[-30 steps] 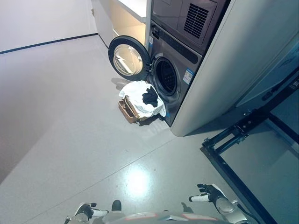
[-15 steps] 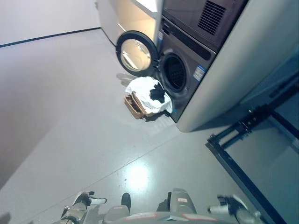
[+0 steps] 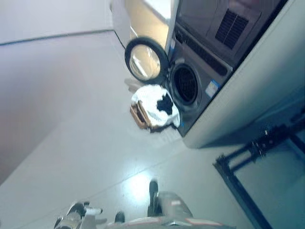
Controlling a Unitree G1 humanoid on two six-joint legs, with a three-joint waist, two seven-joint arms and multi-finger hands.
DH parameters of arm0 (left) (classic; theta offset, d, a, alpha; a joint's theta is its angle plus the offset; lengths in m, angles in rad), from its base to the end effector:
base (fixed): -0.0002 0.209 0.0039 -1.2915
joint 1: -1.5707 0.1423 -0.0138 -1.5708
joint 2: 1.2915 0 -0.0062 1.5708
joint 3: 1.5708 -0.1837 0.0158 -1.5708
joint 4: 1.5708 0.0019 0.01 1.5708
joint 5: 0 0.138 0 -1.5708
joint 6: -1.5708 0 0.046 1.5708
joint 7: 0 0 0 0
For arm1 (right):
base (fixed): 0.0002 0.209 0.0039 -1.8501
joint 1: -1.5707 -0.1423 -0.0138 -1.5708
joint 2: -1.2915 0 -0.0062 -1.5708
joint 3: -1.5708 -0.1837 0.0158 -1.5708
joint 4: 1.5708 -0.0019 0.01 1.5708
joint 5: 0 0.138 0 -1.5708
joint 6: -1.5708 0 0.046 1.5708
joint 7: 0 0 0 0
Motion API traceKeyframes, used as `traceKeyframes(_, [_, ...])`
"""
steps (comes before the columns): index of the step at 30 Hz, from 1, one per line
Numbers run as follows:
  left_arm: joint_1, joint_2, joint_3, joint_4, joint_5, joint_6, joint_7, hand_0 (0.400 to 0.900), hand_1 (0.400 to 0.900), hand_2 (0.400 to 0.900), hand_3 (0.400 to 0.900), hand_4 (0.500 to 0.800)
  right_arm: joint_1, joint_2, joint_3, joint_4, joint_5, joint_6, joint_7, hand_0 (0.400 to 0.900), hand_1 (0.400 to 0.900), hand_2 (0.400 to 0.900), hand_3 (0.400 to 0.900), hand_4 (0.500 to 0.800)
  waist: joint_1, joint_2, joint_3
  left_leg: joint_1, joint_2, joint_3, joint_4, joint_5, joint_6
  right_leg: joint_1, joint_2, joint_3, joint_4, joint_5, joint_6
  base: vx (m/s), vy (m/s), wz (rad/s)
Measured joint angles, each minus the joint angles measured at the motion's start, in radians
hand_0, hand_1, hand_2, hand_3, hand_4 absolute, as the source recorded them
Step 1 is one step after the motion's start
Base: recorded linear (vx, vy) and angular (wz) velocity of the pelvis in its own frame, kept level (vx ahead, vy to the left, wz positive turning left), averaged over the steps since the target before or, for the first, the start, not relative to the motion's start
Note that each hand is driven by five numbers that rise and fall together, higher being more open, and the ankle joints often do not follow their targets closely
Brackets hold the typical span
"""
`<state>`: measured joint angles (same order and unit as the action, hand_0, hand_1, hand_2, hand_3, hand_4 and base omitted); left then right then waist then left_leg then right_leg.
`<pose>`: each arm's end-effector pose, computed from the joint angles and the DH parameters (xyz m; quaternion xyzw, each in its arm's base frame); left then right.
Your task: Put the clothes in the basket into the washing machine.
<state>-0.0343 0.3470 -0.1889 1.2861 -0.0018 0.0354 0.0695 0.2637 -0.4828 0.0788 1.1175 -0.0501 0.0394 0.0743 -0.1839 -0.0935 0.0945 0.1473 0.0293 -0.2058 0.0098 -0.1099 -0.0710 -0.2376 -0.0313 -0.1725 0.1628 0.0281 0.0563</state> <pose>0.0725 0.2613 -0.1057 0.2152 0.5939 0.0590 0.7730 -0.0074 -0.3091 -0.0876 -0.2067 0.6539 -0.0567 0.7256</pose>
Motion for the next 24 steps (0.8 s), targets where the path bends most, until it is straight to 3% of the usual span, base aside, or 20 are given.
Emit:
traceKeyframes(1, [0.011,-0.009,0.000,0.003,0.000,-0.002,-0.002,0.900,0.900,0.900,0.900,0.800,-0.004,-0.015,0.000,-0.003,0.001,-0.006,0.001,0.900,0.900,0.900,0.900,0.800,0.007,0.027,-0.021,-0.009,0.020,0.008,0.101,-0.080,-0.014,0.013,0.036,-0.009,-0.022,-0.001,-0.011,0.38,-0.188,-0.01])
traceKeyframes(2, [0.010,-0.014,0.000,0.004,0.000,-0.001,-0.001,0.900,0.900,0.900,0.900,0.800,-0.009,-0.022,0.002,-0.005,0.002,-0.017,0.000,0.900,0.900,0.900,0.900,0.800,0.005,0.042,-0.031,-0.023,0.027,0.003,0.189,-0.123,-0.028,0.034,0.057,-0.020,-0.035,-0.001,-0.045,0.50,-0.269,-0.12])
traceKeyframes(3, [0.008,-0.017,0.001,0.003,-0.002,-0.002,0.002,0.900,0.900,0.900,0.900,0.800,-0.018,-0.028,0.008,-0.015,0.011,-0.020,0.004,0.900,0.900,0.900,0.900,0.800,0.001,0.049,-0.037,-0.046,0.025,0.001,0.283,-0.139,-0.039,0.057,0.080,-0.026,-0.047,-0.020,-0.085,0.37,-0.198,-0.21])
traceKeyframes(4, [-0.002,-0.022,0.000,0.007,-0.010,-0.007,0.002,0.900,0.900,0.900,0.900,0.800,-0.024,-0.036,0.016,-0.019,0.018,-0.019,0.008,0.900,0.900,0.900,0.900,0.800,0.000,0.052,-0.040,-0.082,0.020,0.000,0.409,-0.159,-0.069,0.072,0.086,-0.024,-0.053,-0.024,-0.103,0.28,-0.168,-0.33])
traceKeyframes(5, [-0.009,-0.034,0.002,0.005,-0.018,-0.014,0.002,0.900,0.900,0.900,0.900,0.800,-0.032,-0.055,0.018,-0.028,0.024,-0.025,0.014,0.900,0.900,0.900,0.900,0.800,0.008,0.069,-0.043,-0.127,0.018,-0.004,0.580,-0.161,-0.078,0.086,0.104,-0.015,-0.061,-0.025,-0.128,0.31,-0.237,-0.67])
traceKeyframes(7, [-0.015,-0.045,0.002,0.002,-0.024,-0.017,0.006,0.900,0.900,0.900,0.900,0.800,-0.042,-0.076,0.020,-0.071,0.037,-0.028,0.023,0.900,0.900,0.900,0.900,0.800,0.014,0.072,-0.040,-0.182,-0.008,-0.022,0.742,-0.081,-0.132,0.116,0.126,0.012,-0.057,-0.041,-0.165,0.30,-0.280,-0.85])
traceKeyframes(8, [-0.029,-0.044,0.004,-0.008,-0.040,-0.019,0.013,0.900,0.900,0.900,0.900,0.800,-0.045,-0.086,0.039,-0.087,0.040,-0.028,0.025,0.900,0.900,0.900,0.900,0.800,0.047,0.049,-0.028,-0.217,-0.023,0.005,0.808,-0.057,-0.109,0.132,0.122,0.063,-0.057,-0.044,-0.192,0.17,-0.147,-0.64])
traceKeyframes(9, [-0.042,-0.041,0.003,-0.020,-0.044,-0.027,0.017,0.900,0.900,0.900,0.900,0.800,-0.048,-0.092,0.053,-0.106,0.040,-0.036,0.027,0.900,0.900,0.900,0.900,0.800,0.075,0.023,-0.012,-0.252,-0.039,0.050,0.833,-0.046,-0.089,0.135,0.113,0.085,-0.062,-0.027,-0.175,0.28,-0.121,-0.64])
traceKeyframes(10, [-0.049,-0.036,0.007,-0.021,-0.049,-0.039,0.017,0.900,0.900,0.900,0.900,0.800,-0.055,-0.099,0.054,-0.110,0.042,-0.044,0.030,0.900,0.900,0.900,0.900,0.800,0.080,0.012,-0.001,-0.319,-0.052,0.058,0.855,-0.045,-0.085,0.152,0.111,0.098,-0.067,-0.047,-0.195,0.42,-0.143,-0.73])
traceKeyframes(12, [-0.080,-0.012,0.010,-0.047,-0.062,-0.042,0.018,0.900,0.900,0.900,0.900,0.800,-0.064,-0.101,0.054,-0.114,0.051,-0.045,0.040,0.900,0.900,0.900,0.900,0.800,0.115,-0.047,0.049,-0.395,-0.043,0.136,0.694,-0.044,-0.044,0.180,0.088,0.145,-0.080,-0.050,-0.198,0.34,-0.041,-0.47])
traceKeyframes(13, [-0.086,-0.004,0.010,-0.049,-0.066,-0.041,0.019,0.900,0.900,0.900,0.900,0.800,-0.067,-0.108,0.051,-0.108,0.051,-0.046,0.039,0.900,0.900,0.900,0.900,0.800,0.128,-0.058,0.071,-0.422,-0.020,0.175,0.590,-0.024,-0.030,0.194,0.089,0.151,-0.094,-0.048,-0.198,0.43,0.082,-0.45])
traceKeyframes(15, [-0.071,0.000,0.006,-0.045,-0.076,-0.036,0.025,0.900,0.900,0.900,0.900,0.800,-0.063,-0.112,0.060,-0.141,0.048,-0.036,0.025,0.900,0.900,0.900,0.900,0.800,0.135,-0.026,0.091,-0.484,0.048,0.191,0.429,0.034,-0.039,0.232,0.117,0.126,-0.122,-0.054,-0.194,0.48,0.102,-0.41])
traceKeyframes(17, [-0.074,0.002,0.011,-0.033,-0.077,-0.035,0.035,0.900,0.900,0.900,0.900,0.800,-0.047,-0.093,0.057,-0.144,0.037,-0.033,0.007,0.900,0.900,0.900,0.900,0.800,0.151,-0.005,0.105,-0.463,0.098,0.214,0.133,0.126,-0.068,0.254,0.154,0.131,-0.155,-0.053,-0.200,0.42,0.082,-0.30])
traceKeyframes(20, [-0.073,-0.008,0.011,-0.017,-0.077,-0.033,0.038,0.900,0.900,0.900,0.900,0.800,-0.051,-0.052,0.066,-0.105,0.026,-0.031,0.004,0.900,0.900,0.900,0.900,0.800,0.162,0.011,0.121,-0.432,0.093,0.224,-0.005,0.182,-0.067,0.304,0.159,0.159,-0.174,-0.058,-0.195,0.39,0.117,-0.34])
traceKeyframes(22, [-0.062,-0.011,0.011,0.002,-0.075,-0.024,0.045,0.900,0.900,0.900,0.900,0.800,-0.078,-0.026,0.086,-0.058,0.019,-0.022,-0.007,0.900,0.900,0.900,0.900,0.800,0.162,0.022,0.118,-0.398,0.091,0.254,-0.008,0.209,-0.049,0.364,0.150,0.185,-0.201,-0.092,-0.175,0.45,0.194,-0.66])
traceKeyframes(24, [-0.038,-0.022,0.011,0.004,-0.075,-0.015,0.045,0.900,0.900,0.900,0.900,0.800,-0.102,-0.014,0.097,-0.021,0.009,-0.019,-0.010,0.900,0.900,0.900,0.900,0.800,0.171,0.038,0.095,-0.355,0.090,0.243,-0.036,0.259,-0.039,0.396,0.136,0.232,-0.192,-0.131,-0.140,0.37,0.209,-0.49])
